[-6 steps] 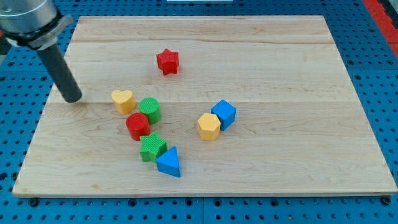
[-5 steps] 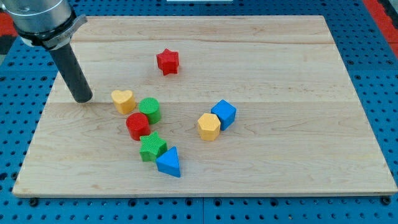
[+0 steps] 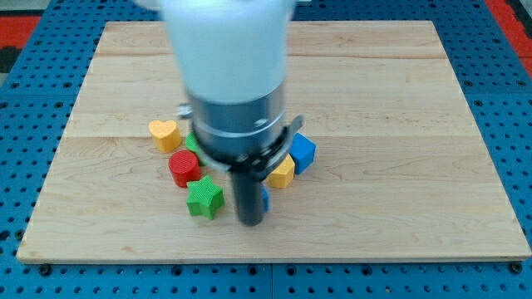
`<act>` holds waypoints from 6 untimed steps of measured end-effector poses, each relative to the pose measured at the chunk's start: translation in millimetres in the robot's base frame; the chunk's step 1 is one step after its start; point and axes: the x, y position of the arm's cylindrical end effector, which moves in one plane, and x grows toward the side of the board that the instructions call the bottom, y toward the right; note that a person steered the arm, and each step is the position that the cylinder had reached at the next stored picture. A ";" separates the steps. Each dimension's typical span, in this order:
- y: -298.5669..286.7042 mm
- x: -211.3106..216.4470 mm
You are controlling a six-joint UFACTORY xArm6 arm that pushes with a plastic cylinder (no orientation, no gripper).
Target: Place the yellow hexagon in between the blue blocks in a vertical line
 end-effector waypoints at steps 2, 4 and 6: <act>59.4 -56.0; 84.2 -133.1; 63.7 -172.8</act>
